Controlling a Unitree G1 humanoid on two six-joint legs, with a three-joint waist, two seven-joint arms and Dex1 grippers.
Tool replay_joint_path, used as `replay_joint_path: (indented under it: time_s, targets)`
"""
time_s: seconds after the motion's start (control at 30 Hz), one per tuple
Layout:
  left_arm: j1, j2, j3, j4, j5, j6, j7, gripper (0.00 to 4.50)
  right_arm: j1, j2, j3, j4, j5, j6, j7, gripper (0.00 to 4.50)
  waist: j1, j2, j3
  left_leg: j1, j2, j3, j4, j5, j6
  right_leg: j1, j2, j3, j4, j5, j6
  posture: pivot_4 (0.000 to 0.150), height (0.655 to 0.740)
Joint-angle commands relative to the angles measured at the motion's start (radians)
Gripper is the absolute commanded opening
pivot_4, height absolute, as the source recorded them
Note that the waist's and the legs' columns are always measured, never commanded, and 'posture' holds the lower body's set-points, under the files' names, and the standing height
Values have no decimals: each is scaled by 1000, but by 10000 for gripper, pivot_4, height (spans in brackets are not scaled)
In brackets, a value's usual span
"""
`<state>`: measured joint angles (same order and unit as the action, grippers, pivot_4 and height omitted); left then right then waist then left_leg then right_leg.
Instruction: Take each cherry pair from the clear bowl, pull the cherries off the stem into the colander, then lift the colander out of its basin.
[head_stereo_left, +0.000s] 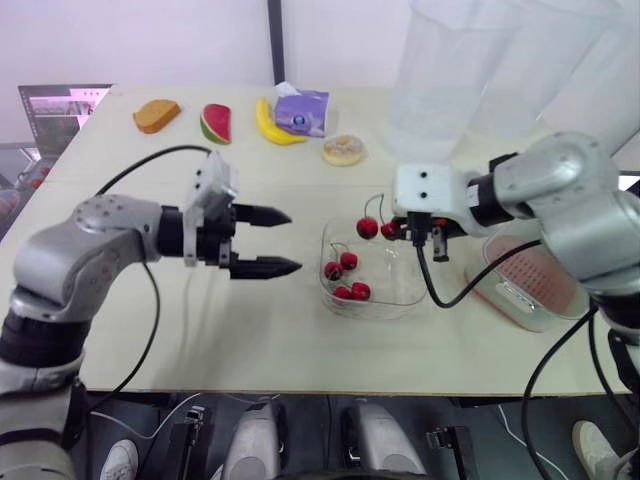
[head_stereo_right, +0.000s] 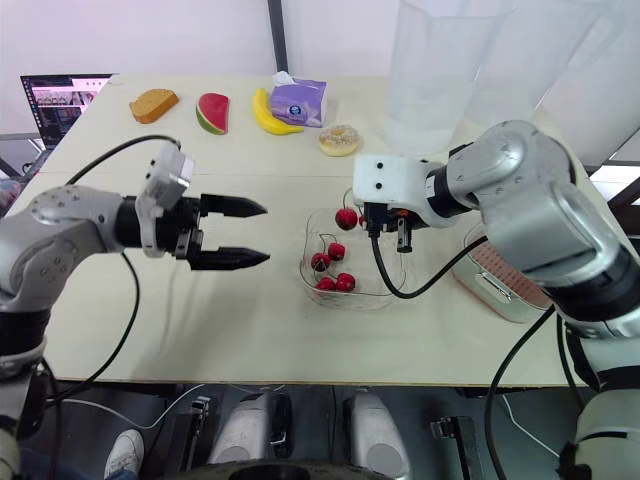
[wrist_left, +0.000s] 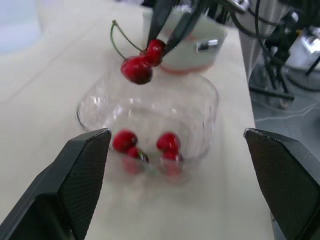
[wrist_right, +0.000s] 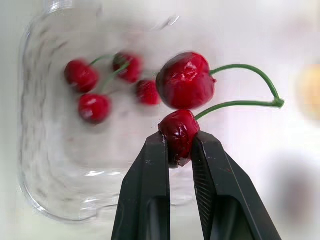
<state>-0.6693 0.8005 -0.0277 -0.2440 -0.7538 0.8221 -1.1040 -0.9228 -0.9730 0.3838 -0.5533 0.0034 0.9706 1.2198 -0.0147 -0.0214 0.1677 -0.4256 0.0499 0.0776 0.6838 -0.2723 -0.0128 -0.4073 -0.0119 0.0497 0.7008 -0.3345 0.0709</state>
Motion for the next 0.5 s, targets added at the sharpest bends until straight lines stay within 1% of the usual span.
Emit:
replay_joint_path:
  time_s: [0.03,0.1,0.13,0.23,0.33,0.43,0.5]
  targets:
    - [-75,-38,1,68,3,-21,-25,45000,88,-22,-50,-104,-76,-88,-132,1819,-2,0,0,0,0,1,0,0,0,0,0,1,0,0,0,1500,7400]
    - [-117,-77,0,114,6,-49,-48,45000,167,-23,-70,-152,-99,-178,-185,1819,-1,0,0,0,0,1,0,0,0,0,0,0,0,0,0,1500,7400]
    - [-147,-97,-14,149,10,-46,-64,45000,230,-11,-84,-179,-117,-241,-233,1819,0,0,0,0,0,1,0,0,0,0,0,1,0,0,0,1500,7400]
    - [-205,-139,-84,233,65,-85,-133,45000,388,-2,-114,-227,-154,-419,-318,1819,2,0,0,-1,-1,0,0,0,-1,0,1,0,0,0,0,1500,7400]
    - [-258,-197,-141,322,122,-118,-167,45000,446,4,-125,-221,-195,-557,-360,1819,0,0,0,0,-1,1,1,1,-2,0,1,1,0,0,1,1500,7400]
    - [-295,-248,-196,394,192,-175,-198,45000,461,12,-115,-201,-237,-635,-375,1819,-2,0,0,0,-1,1,1,1,-2,0,2,1,0,0,1,1500,7400]
    - [-311,-276,-215,424,214,-189,-216,45000,464,19,-111,-187,-259,-670,-378,1819,-2,0,0,0,-1,1,1,1,-2,0,2,1,0,0,1,1500,7400]
